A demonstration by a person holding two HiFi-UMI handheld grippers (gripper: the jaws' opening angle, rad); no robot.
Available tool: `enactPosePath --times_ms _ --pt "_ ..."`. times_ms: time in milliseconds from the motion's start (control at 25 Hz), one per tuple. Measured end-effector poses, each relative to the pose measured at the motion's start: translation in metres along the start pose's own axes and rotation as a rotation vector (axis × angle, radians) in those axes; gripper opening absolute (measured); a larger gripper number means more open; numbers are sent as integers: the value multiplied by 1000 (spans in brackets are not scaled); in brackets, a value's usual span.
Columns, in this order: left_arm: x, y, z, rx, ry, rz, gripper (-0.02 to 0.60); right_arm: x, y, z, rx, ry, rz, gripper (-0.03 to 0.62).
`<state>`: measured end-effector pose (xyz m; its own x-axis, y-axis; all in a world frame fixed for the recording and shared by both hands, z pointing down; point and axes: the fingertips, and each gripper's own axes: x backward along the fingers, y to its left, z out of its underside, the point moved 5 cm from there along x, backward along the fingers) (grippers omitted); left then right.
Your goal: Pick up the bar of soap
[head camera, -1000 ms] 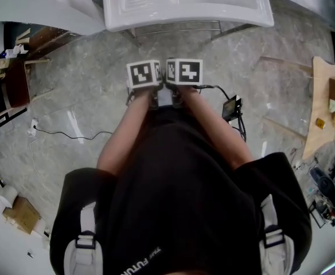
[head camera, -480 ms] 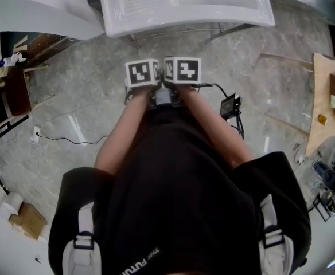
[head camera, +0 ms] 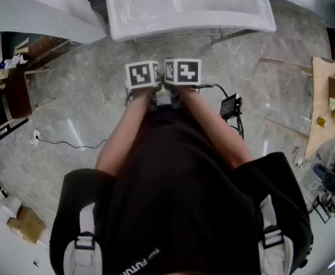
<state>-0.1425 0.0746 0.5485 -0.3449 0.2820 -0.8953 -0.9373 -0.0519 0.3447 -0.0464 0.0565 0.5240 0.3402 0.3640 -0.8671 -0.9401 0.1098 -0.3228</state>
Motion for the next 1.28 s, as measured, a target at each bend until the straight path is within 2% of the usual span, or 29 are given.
enactPosePath --times_ms 320,720,880,1160,1280 --pt "7 1 -8 6 -37 -3 -3 6 4 -8 23 -18 8 14" --pt "13 4 0 34 -37 4 -3 7 13 -6 45 -22 -10 14" --pt "13 6 -1 25 -61 -2 -3 7 14 -3 46 -23 -18 14" --pt "13 2 1 29 -39 -3 -3 7 11 -2 31 -28 -26 14" --pt "15 5 -1 23 -55 -13 -3 8 13 -4 38 -33 -30 14"
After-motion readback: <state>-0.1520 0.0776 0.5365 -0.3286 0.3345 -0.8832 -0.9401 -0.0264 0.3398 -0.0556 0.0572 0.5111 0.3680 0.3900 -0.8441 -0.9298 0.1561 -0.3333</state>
